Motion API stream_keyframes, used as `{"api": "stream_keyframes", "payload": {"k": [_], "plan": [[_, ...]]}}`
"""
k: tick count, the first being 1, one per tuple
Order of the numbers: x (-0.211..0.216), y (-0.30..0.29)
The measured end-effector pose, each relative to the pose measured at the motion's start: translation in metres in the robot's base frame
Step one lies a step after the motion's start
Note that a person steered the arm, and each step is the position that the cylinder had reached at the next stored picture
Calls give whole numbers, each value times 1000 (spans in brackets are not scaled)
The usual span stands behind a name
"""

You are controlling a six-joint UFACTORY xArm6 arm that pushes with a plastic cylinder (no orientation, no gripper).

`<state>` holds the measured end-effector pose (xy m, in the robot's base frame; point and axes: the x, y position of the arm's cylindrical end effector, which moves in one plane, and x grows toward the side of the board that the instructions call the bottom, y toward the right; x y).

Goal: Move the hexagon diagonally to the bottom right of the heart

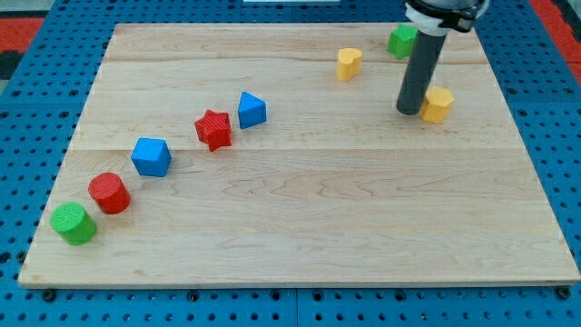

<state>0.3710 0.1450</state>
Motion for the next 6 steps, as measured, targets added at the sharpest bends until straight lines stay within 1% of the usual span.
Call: {"api": "stream_keyframes", "payload": {"k": [1, 2, 3, 4, 5, 6], "plan": [[-25, 21], [-29, 36], [9, 61], [-21, 68], [-101, 103], [-174, 66]]}}
